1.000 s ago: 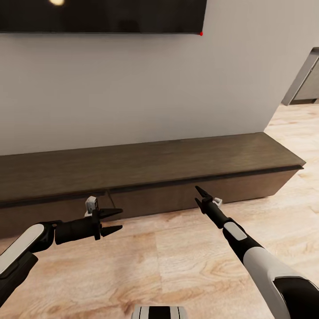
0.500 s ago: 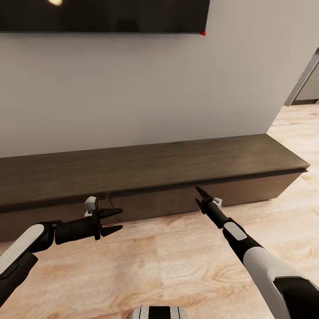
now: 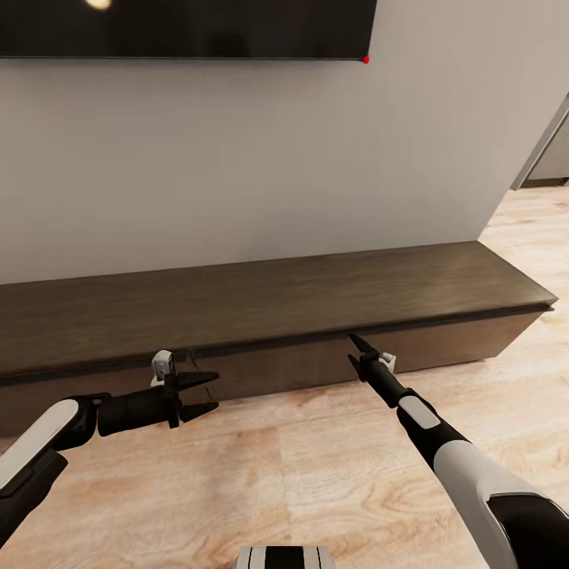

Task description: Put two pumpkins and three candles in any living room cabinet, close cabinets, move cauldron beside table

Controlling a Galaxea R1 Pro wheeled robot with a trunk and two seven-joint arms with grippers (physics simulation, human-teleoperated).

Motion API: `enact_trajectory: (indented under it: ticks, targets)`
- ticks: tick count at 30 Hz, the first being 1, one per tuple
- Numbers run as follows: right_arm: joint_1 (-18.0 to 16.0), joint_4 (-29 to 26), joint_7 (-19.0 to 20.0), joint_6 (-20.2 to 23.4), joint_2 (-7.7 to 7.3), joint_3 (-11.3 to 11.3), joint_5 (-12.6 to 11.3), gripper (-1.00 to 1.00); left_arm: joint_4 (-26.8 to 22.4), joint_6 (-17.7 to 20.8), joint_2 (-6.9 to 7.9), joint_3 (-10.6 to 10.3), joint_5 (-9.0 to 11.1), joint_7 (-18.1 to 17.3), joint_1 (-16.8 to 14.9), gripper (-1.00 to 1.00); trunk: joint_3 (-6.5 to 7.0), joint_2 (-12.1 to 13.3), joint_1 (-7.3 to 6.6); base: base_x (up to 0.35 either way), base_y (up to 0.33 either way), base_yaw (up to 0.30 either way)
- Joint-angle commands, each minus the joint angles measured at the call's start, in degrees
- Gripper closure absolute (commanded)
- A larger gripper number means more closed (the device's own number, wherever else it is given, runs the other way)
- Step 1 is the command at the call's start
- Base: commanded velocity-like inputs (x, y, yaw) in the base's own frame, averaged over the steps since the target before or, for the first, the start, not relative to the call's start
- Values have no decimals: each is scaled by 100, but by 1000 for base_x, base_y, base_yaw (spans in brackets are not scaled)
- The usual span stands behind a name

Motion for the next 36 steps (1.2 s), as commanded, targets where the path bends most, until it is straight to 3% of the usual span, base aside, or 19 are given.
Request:
enact_trajectory:
  ticks: [1, 20, 27, 36]
  targets:
    - [-4, 4, 11, 23, -8, 39, -59, -100, 1, 6, 3, -9, 9, -6, -6, -100, -4, -2, -1, 102, 0, 0]
    - [-4, 8, 10, -10, -5, 30, -64, -100, 1, 6, 9, -9, 12, -6, -1, -100, -4, -2, -1, 52, 0, 0]
    - [-4, 7, 10, -18, -5, 30, -61, -100, 1, 6, 9, -9, 26, -6, 0, -100, -159, -11, 17, 0, 0, 0]
    - [-4, 8, 10, -19, -5, 30, -59, -100, 2, 6, 9, -9, 26, -6, 0, -100, -159, -11, 17, 0, 0, 0]
